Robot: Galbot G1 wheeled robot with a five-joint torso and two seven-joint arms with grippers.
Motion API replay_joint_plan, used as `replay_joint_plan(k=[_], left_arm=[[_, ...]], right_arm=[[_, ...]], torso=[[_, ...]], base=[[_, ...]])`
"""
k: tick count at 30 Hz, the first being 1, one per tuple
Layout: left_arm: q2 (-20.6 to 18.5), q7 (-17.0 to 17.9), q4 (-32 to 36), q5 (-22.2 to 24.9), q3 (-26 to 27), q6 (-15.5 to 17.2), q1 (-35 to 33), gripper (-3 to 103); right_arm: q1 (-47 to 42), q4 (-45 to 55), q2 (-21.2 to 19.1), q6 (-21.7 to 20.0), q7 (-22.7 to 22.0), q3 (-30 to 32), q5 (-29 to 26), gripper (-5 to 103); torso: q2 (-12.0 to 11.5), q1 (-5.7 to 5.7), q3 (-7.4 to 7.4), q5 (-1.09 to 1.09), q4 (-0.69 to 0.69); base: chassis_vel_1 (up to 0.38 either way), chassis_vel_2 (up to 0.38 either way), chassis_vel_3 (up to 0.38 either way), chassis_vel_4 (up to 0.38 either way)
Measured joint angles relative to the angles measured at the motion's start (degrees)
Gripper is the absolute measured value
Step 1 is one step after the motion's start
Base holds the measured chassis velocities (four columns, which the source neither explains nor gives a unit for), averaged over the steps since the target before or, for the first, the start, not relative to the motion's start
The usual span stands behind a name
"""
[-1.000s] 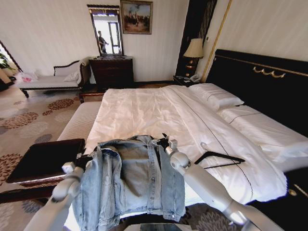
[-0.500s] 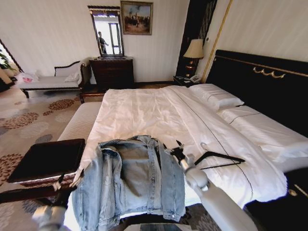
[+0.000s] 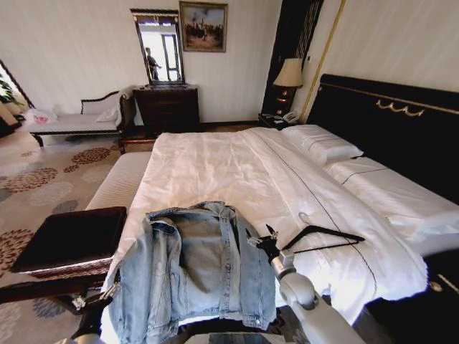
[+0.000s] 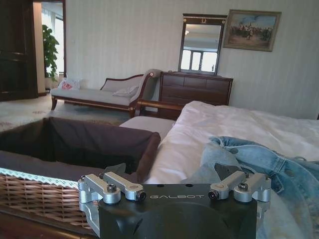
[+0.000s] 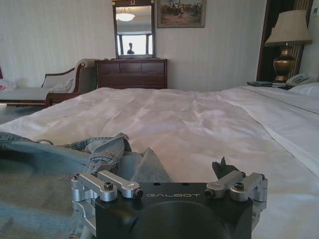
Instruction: Pick up the clothes from the bed and hang them on the clothes hanger.
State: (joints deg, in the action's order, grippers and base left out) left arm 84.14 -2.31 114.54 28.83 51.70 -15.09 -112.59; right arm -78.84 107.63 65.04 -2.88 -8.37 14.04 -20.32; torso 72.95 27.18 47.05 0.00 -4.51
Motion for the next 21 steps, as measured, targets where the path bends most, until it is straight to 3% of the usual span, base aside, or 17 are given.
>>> replay_joint_plan(k=[12,21], left_arm=[[0.68,0.03,-0.08,-1.43,0.47,-1.11,0.37,100],[0.43,-0.54,-0.54,-4.51,0.18,-3.07,0.37,100]], right_arm=[[-4.89,0.02,4.16,2.59,1.27,3.04,5.50,100],[-5.52,-0.24,5.56,4.01,1.42,3.77,6.14,100]], torso=[[0.00,0.00,0.00,-0.01,0.00],[0.00,0.00,0.00,-0.01,0.01]], base=[[-0.017,-0.009,0.010,0.009],[-0.138,-0.155,0.158,0.144]])
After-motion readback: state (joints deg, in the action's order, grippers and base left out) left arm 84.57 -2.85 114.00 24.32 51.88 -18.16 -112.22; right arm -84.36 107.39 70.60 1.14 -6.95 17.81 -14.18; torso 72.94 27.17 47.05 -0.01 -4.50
